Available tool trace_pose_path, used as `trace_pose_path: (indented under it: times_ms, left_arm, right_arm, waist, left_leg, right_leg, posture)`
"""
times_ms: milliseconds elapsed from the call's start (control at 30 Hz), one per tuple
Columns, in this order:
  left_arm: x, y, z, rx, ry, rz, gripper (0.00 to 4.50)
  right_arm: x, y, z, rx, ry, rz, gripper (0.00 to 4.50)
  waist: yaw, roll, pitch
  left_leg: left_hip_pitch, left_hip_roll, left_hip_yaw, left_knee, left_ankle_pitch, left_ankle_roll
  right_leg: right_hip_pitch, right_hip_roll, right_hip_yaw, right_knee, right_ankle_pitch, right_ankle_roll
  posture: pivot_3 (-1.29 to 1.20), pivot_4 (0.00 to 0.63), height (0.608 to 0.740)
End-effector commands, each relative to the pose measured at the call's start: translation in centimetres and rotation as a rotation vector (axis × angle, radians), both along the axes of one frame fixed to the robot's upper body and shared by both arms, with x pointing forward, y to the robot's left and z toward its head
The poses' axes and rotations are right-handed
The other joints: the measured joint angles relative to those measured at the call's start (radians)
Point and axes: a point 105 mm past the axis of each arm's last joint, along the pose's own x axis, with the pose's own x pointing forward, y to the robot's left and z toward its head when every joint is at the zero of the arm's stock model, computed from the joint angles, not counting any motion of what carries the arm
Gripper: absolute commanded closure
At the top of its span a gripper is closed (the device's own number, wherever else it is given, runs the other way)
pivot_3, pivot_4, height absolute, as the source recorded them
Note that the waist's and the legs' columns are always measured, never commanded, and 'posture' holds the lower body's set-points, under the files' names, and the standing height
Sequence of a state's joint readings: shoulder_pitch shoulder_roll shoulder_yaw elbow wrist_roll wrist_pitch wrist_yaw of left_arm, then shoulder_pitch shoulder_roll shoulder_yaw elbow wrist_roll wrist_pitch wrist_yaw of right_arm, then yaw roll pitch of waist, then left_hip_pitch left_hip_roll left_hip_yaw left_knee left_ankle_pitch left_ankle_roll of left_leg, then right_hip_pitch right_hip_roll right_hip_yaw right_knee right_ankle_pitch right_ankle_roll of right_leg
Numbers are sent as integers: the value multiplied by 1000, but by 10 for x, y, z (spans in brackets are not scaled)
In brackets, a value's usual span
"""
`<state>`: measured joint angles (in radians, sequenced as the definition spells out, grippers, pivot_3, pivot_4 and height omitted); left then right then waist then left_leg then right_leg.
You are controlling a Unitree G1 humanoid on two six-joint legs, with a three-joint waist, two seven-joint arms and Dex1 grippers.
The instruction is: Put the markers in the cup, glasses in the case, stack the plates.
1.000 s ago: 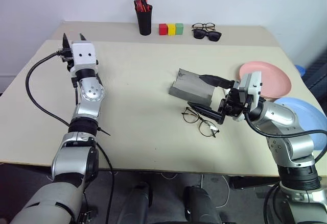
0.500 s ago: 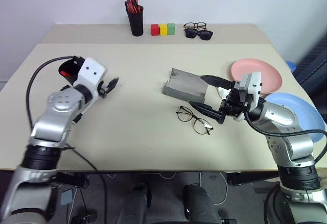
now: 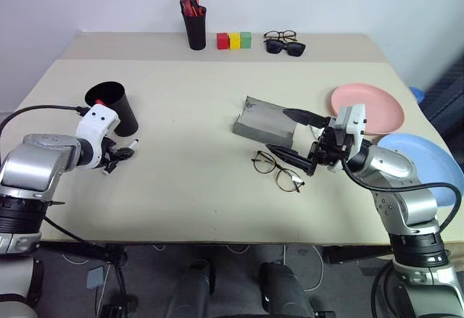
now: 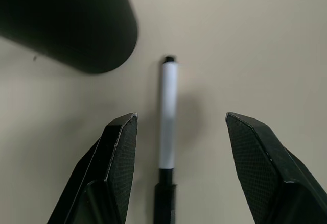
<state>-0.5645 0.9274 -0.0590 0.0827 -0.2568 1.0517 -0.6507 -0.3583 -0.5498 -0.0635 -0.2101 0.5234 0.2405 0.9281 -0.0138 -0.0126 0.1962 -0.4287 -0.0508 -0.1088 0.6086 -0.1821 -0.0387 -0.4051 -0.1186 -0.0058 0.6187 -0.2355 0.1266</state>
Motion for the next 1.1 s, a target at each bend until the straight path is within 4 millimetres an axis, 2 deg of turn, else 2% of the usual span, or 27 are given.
trace_pose_path:
  times_ms: [33,133,167,233,367,467,500,567,667,733,800,833,933,1033,1100]
  left_arm:
    - [6,1,-8,17,19,47,1717]
    - [11,1,-19,11,48,79,1717]
    - [14,1,-24,4,53,92,1952]
    - [16,0,-31,-3,66,98,2521]
    - [15,-1,-32,-23,66,87,4490]
    - [11,-7,-27,-39,39,26,4490]
    - [9,-15,-22,-58,14,-19,4490]
    - [10,-42,3,-108,-142,-168,4490]
    - [5,-85,58,-132,-537,-368,4490]
    - [-3,-104,83,-140,-737,-428,4490]
    - [-4,-118,118,-193,-1006,-365,4490]
    - [-1,-115,129,-210,-1090,-286,4490]
    - [21,-85,152,-129,-1266,1,4490]
    - [32,-53,168,17,-1394,208,4490]
    - [38,-31,171,113,-1422,344,4490]
  right_arm:
    - [-4,-1,12,12,-54,-5,0]
    - [-5,-2,12,10,-54,-10,0]
    - [-5,-2,12,9,-54,-12,0]
    - [-5,-3,12,6,-54,-17,0]
    - [-6,-5,13,1,-52,-26,0]
    - [-7,-6,12,-3,-48,-30,0]
    - [-7,-7,12,-3,-47,-32,0]
    - [-6,-8,12,-1,-45,-37,0]
    - [-4,-9,11,1,-43,-43,0]
    - [-4,-9,11,2,-44,-44,0]
    - [-3,-9,12,8,-48,-45,0]
    - [-3,-9,12,10,-50,-44,0]
    - [-2,-8,13,13,-56,-45,0]
    - [-2,-9,13,14,-58,-50,0]
    - [-1,-10,13,15,-59,-54,0]
  waist:
    - [0,0,0]
    - [5,0,0]
    - [5,0,-1]
    - [5,2,-2]
    - [2,5,-3]
    - [0,5,-4]
    - [-1,5,-4]
    - [-1,5,-4]
    - [11,2,-1]
    - [20,1,-1]
    - [27,1,-1]
    - [30,1,-1]
    - [28,0,-1]
    - [18,1,-1]
    - [17,1,-1]
  left_leg:
    - [0,0,0,0,0,0]
    - [1,0,0,0,0,0]
    - [1,0,0,0,0,0]
    - [2,0,0,1,0,0]
    - [3,0,-1,1,0,-1]
    - [3,0,-1,1,0,-1]
    - [3,0,-1,0,0,-1]
    - [3,0,0,0,0,-1]
    - [0,1,-1,-1,0,-1]
    - [-2,4,0,0,1,-1]
    - [-2,4,1,1,1,-1]
    - [-2,4,3,2,1,-1]
    - [-2,0,3,3,1,-1]
    - [1,0,3,3,1,-1]
    - [1,-1,3,2,1,0]
  right_leg:
    - [0,0,0,0,0,0]
    - [1,0,0,1,0,0]
    - [1,0,0,1,0,0]
    - [3,0,0,0,0,0]
    - [3,0,0,1,-1,1]
    - [3,0,1,1,-1,1]
    - [2,0,1,1,0,0]
    - [0,0,3,0,1,-2]
    - [-1,-1,4,-2,1,-2]
    - [-1,-2,4,-3,1,-2]
    - [-1,-2,4,-4,2,-2]
    - [-1,-2,4,-5,2,-2]
    - [0,0,3,-4,3,-2]
    - [1,0,4,-3,5,2]
    - [1,1,4,-2,5,3]
  posture:
    - [0,150,740]
    - [0,150,740]
    - [0,150,740]
    - [0,150,740]
    - [0,150,740]
    - [0,150,740]
    - [0,150,740]
    - [0,150,740]
    - [0,150,740]
    - [0,150,740]
    - [0,150,740]
    - [0,150,740]
    - [0,150,740]
    - [0,150,740]
    - [0,150,740]
